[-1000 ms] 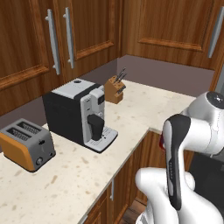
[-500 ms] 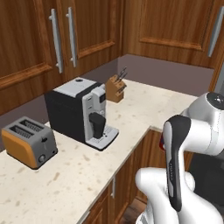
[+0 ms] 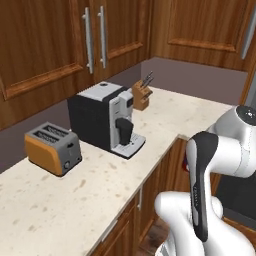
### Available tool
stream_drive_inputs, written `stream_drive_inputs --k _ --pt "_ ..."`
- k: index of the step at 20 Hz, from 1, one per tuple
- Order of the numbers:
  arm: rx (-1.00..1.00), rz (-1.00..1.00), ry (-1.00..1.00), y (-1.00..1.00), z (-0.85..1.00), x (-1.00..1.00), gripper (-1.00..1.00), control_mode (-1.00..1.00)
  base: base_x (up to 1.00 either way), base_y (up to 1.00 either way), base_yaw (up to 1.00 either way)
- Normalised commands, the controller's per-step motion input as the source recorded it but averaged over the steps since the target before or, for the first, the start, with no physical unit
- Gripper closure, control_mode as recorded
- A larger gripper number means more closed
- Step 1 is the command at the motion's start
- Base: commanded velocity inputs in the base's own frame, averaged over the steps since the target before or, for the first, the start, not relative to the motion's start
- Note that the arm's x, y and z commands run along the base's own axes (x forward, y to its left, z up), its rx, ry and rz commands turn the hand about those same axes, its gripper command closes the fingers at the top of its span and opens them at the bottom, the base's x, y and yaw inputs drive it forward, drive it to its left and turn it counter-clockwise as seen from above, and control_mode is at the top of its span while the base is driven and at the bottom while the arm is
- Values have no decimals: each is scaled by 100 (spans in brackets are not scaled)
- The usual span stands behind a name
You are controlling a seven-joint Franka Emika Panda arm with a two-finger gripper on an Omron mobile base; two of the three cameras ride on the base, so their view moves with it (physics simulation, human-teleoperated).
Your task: Four empty soda cans are scattered around the kitchen. Gather all the cans and cluster them next to the stove for recycling.
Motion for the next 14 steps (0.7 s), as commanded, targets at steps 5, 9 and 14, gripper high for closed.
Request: stream_drive_inputs --k 5,9,14 --pt "0 0 0 0 0 0 100 100 -49 33 2" --pt "0 0 0 0 0 0 100 100 -41 42 6" --pt "0 0 0 0 0 0 100 100 -29 50 8"
